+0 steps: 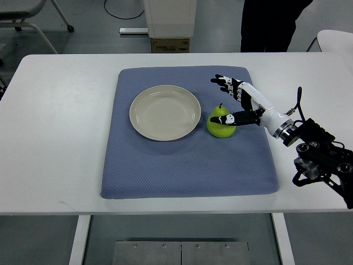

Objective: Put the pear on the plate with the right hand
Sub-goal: 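Reach the right hand down to the green pear, then close the right hand fingers around the green pear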

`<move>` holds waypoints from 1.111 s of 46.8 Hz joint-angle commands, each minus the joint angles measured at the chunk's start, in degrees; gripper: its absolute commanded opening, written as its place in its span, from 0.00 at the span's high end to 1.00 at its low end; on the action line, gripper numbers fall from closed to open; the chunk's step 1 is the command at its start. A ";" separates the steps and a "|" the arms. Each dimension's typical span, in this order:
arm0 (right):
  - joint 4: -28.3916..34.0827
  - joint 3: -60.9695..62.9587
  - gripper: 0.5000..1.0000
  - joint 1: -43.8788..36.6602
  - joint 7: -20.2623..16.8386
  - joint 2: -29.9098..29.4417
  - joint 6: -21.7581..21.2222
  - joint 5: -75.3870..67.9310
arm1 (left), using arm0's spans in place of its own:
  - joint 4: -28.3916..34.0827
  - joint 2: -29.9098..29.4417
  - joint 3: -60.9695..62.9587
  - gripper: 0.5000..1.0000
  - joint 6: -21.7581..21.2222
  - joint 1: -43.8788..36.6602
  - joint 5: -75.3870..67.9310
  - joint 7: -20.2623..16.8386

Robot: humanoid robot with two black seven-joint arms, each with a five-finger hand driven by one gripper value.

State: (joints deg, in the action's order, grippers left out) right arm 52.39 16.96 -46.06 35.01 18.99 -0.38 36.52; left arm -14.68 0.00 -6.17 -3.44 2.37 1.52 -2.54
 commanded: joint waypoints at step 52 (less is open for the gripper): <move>-3.17 -8.61 0.07 0.36 -0.01 -2.99 10.22 1.89 | 0.00 0.00 0.02 0.00 0.01 0.00 -0.03 -0.09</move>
State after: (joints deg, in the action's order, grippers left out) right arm 49.42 8.63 -45.75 35.00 16.22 9.36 38.46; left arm -14.68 0.00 -6.17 -3.43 2.37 1.51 -2.56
